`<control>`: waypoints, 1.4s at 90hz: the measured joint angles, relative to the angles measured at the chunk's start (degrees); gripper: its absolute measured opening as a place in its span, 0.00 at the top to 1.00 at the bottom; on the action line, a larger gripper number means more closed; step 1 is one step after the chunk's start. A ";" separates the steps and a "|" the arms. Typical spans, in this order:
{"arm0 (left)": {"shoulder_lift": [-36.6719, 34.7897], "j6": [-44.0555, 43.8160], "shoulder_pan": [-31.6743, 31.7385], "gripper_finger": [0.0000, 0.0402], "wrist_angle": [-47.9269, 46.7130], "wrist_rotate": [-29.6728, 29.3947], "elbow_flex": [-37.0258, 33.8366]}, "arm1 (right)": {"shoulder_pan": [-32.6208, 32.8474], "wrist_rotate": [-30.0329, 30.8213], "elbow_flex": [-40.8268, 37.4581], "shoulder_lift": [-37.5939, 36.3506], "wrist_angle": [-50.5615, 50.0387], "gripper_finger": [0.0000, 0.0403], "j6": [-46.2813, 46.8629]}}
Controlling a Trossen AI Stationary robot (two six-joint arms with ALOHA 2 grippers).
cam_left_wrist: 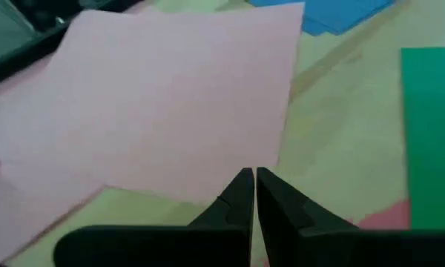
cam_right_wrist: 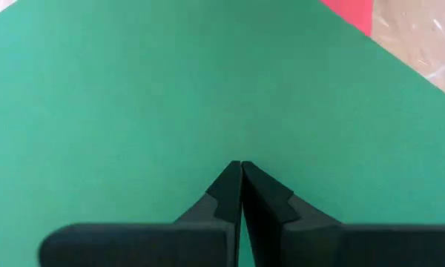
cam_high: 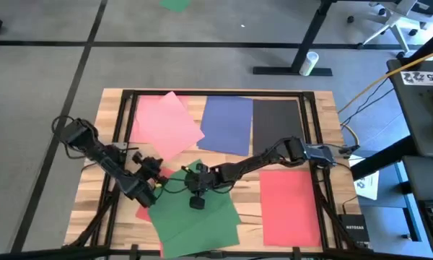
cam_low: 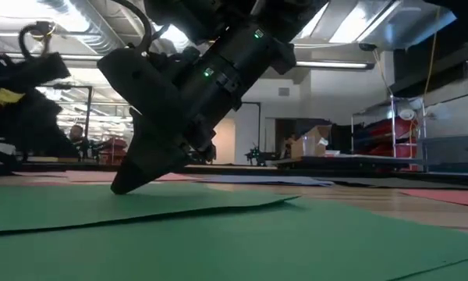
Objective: Organize paper
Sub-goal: Stack the pink paper on top of the other pink papers on the table
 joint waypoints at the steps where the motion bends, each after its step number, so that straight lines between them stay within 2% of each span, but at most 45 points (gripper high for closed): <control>1: 0.00 0.55 0.13 1.00 0.80 -0.03 -0.15 | 0.00 -0.03 0.00 0.00 0.03 1.00 -0.02; 18: 0.00 10.92 3.00 1.00 13.19 1.68 -2.74 | 0.00 -0.02 -0.02 0.02 0.11 1.00 -0.43; 40: 0.00 11.27 6.22 1.00 16.21 2.12 -5.49 | 0.00 -0.02 -0.02 0.04 0.32 1.00 -0.45; 57: -0.02 14.56 6.52 1.00 23.28 2.91 -7.42 | 0.00 0.00 -0.02 0.07 0.56 1.00 -0.45; 70: -0.06 12.28 6.50 1.00 19.25 3.53 -7.42 | 0.00 -0.02 -0.02 0.07 0.75 1.00 -0.47; 99: -3.59 -1.04 2.26 1.00 4.32 9.24 -6.88 | 0.00 0.06 -0.02 0.07 0.77 1.00 -0.49; 109: -6.10 -1.81 0.22 1.00 2.44 11.08 -5.86 | 0.00 0.06 -0.02 0.07 0.79 1.00 -0.49; 126: -8.84 -0.74 -1.62 1.00 2.09 9.72 -4.49 | 0.00 0.04 -0.02 0.11 1.54 1.00 -0.49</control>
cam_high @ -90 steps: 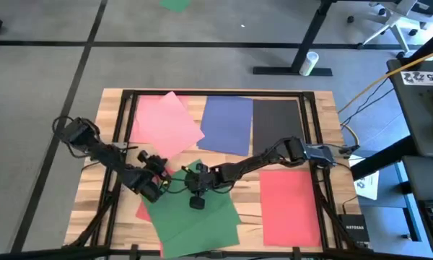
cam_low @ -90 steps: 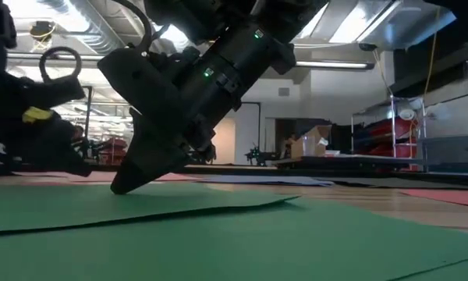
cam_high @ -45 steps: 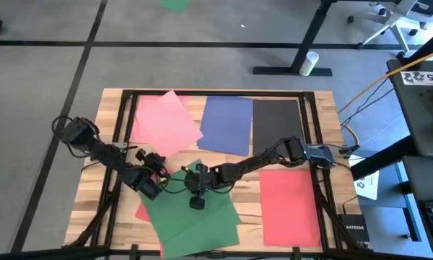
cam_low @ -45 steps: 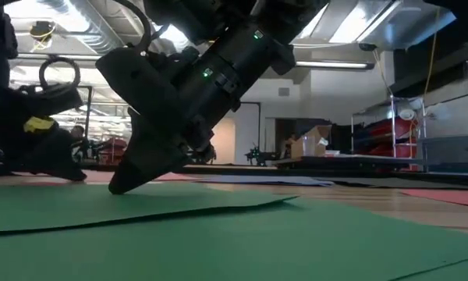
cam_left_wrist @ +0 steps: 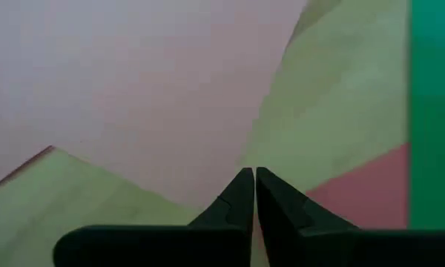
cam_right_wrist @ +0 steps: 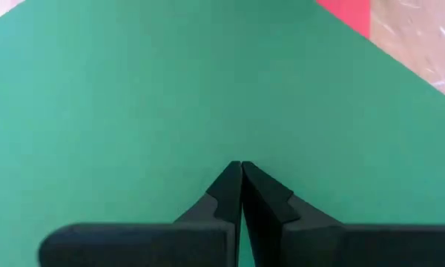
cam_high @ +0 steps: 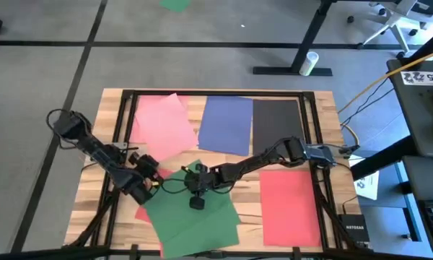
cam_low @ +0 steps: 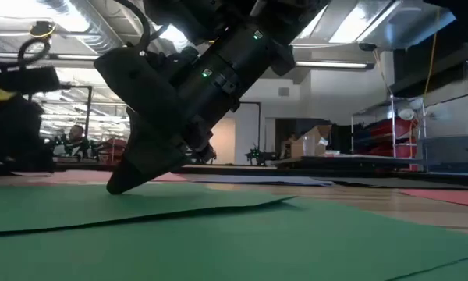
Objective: Organize paper
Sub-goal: Stack the pink paper on top of the other pink papers on the table
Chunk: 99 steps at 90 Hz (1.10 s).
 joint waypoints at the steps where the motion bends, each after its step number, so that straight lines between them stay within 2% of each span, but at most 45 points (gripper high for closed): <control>1: -0.09 0.14 0.05 1.00 0.00 -0.27 0.01 | 0.00 0.00 0.00 0.00 0.04 1.00 0.00; 18: -0.19 5.19 3.43 1.00 0.94 -1.87 -0.52 | 0.00 -0.17 -0.04 0.09 1.09 1.00 0.00; 34: -0.15 14.76 6.71 1.00 12.44 -1.27 -3.64 | 0.00 -0.28 -0.04 0.09 1.09 1.00 0.00; 45: -0.17 17.37 7.99 1.00 15.96 0.29 -5.13 | 0.00 -0.35 -0.04 0.09 1.11 1.00 0.00; 99: -0.43 9.98 6.39 1.00 15.87 1.86 -8.34 | 0.00 -0.44 -0.02 0.08 1.18 1.00 0.00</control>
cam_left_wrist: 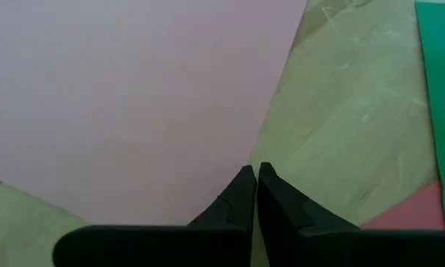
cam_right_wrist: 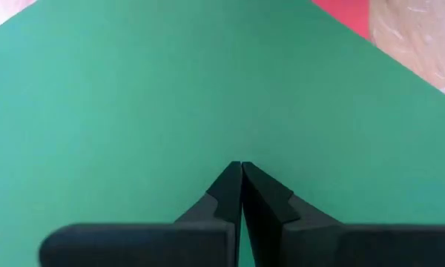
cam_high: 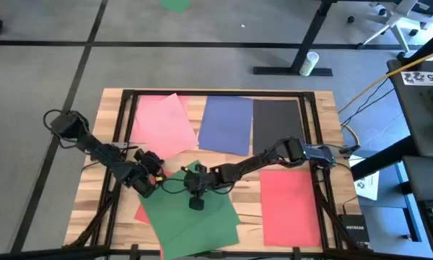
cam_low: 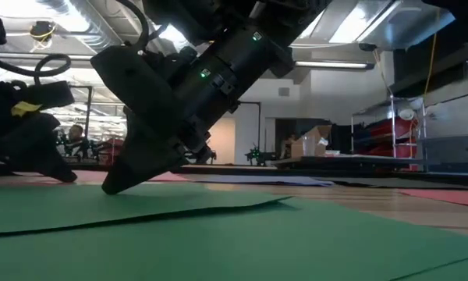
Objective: Organize paper
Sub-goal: Stack the pink paper on top of the other pink papers on the table
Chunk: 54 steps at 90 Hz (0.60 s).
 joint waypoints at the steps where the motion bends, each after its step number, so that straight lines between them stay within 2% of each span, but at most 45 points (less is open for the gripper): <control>1: 0.00 -0.15 -0.01 1.00 -0.03 0.06 0.01 | 0.00 0.00 0.00 -0.01 -0.01 1.00 0.00; 12: 0.10 -2.03 -1.24 1.00 -3.07 1.17 1.46 | 0.00 -0.03 0.00 -0.02 -0.01 1.00 0.00; 35: 0.24 -9.09 -2.01 1.00 -17.69 4.60 6.07 | 0.00 -0.04 0.00 -0.08 -0.03 1.00 0.00; 44: 0.26 -10.70 -0.28 1.00 -18.44 4.03 6.03 | 0.00 -0.04 0.00 -0.10 -0.03 1.00 0.00; 54: 0.26 -8.19 1.80 1.00 -16.47 3.38 6.05 | 0.00 -0.04 0.00 -0.10 -0.03 1.00 0.00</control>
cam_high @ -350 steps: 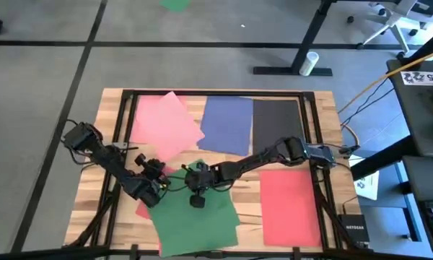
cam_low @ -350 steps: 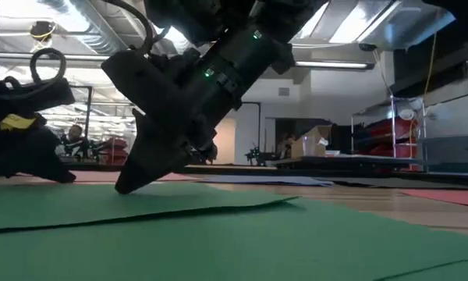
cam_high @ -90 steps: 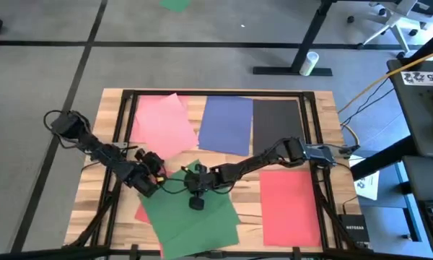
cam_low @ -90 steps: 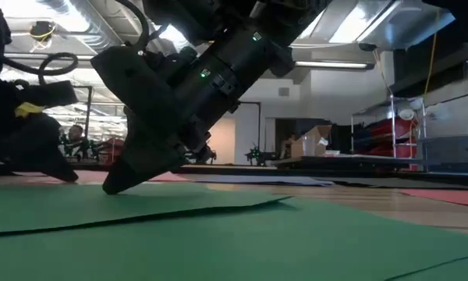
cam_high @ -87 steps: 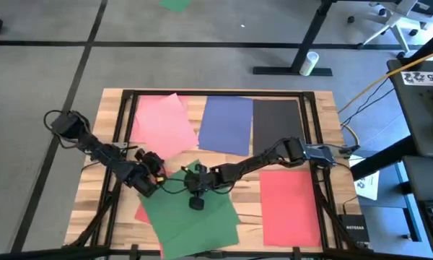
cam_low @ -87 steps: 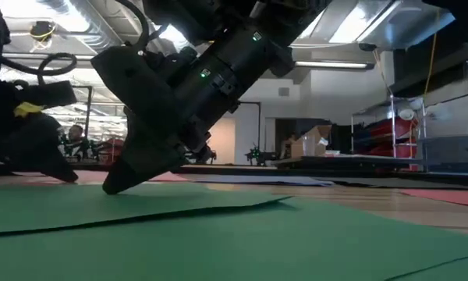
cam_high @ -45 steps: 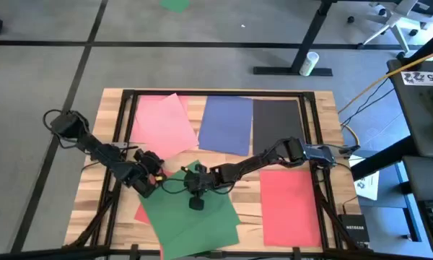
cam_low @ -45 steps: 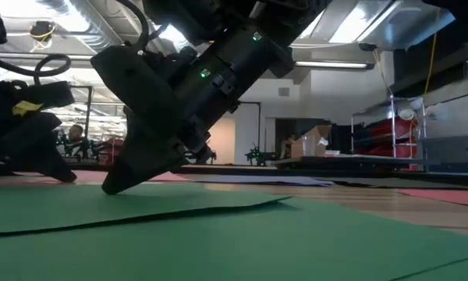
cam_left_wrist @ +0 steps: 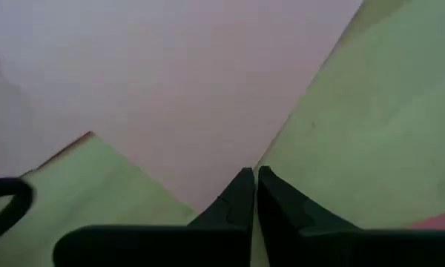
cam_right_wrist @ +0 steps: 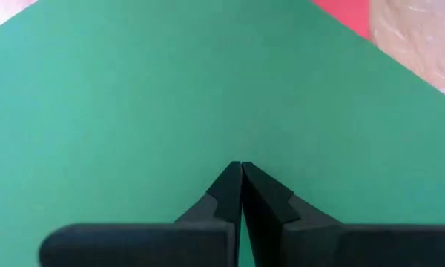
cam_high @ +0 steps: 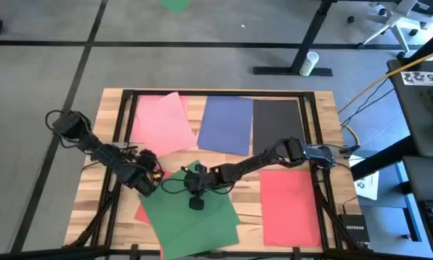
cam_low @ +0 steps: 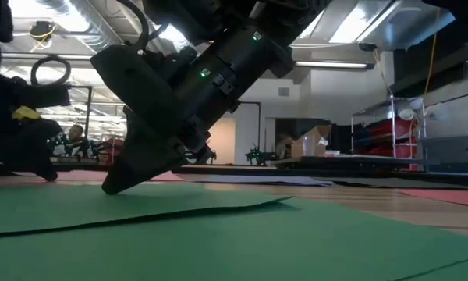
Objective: Organize paper
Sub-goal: Stack the pink paper on top of the other pink papers on the table
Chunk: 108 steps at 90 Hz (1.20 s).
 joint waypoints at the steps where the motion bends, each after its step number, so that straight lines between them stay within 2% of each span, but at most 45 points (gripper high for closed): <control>1: 0.00 0.18 0.21 1.00 -0.02 -0.01 0.00 | 0.00 0.01 0.00 0.00 0.00 1.00 0.00; 19: 0.00 -1.98 2.67 1.00 -4.33 2.21 0.04 | 0.00 0.00 0.02 0.00 -0.02 1.00 0.00; 40: -0.02 -4.26 -1.07 1.00 -4.79 4.21 2.29 | 0.00 0.02 0.02 0.00 0.00 1.00 0.00; 46: -0.02 -3.46 -2.04 1.00 -4.03 1.35 4.17 | 0.00 0.02 0.02 0.00 0.00 1.00 0.00; 53: -0.02 -1.50 -2.13 1.00 -4.06 -5.09 5.69 | 0.01 0.02 0.02 -0.02 0.00 1.00 0.00; 59: -0.02 -0.35 -0.96 1.00 -4.13 -10.08 5.90 | 0.00 0.02 0.02 -0.02 0.00 1.00 0.00; 65: -0.02 0.21 1.47 1.00 -3.83 -11.79 5.12 | 0.02 0.04 0.02 -0.02 0.02 1.00 0.00; 75: 0.13 5.32 5.12 1.00 2.34 -9.42 2.14 | 0.00 0.03 0.04 -0.02 0.02 1.00 0.00; 87: 0.13 12.11 5.77 1.00 12.61 -4.64 -0.75 | 0.02 0.04 0.04 -0.02 0.02 1.00 -0.03; 108: 0.11 5.18 4.27 1.00 5.79 -2.51 -1.62 | 0.02 0.02 0.04 -0.02 0.02 1.00 -0.55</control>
